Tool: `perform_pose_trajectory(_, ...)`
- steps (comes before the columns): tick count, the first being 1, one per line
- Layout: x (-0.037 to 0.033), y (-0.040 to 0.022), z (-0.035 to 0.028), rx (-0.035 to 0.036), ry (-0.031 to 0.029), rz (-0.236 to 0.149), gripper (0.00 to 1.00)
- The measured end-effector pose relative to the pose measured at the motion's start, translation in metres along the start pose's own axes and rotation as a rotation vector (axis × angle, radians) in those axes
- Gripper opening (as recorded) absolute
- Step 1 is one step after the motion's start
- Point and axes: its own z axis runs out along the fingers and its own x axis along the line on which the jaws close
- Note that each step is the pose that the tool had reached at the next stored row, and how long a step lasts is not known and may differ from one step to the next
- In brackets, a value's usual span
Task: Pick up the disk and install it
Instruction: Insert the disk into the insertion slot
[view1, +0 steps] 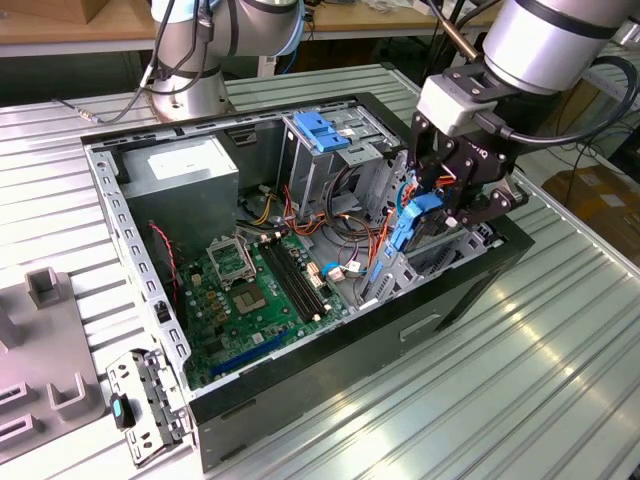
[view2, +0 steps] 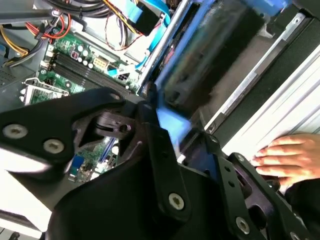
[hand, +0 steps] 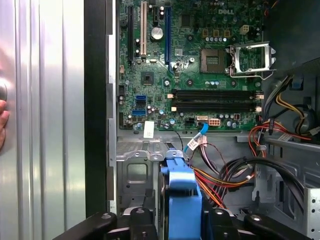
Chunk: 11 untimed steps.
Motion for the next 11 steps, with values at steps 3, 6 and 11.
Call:
perform_pose_trajectory(3, 0.0000, 0.0000, -0.0002, -0.0001, 0.0004, 0.000, 0.51)
perform_pose_trajectory(6, -0.0001, -0.0002, -0.0001, -0.0001, 0.0003, 0.000, 0.51)
perform_pose_trajectory(11, 0.0000, -0.0032, 0.0003, -0.0001, 0.0003, 0.000, 0.36)
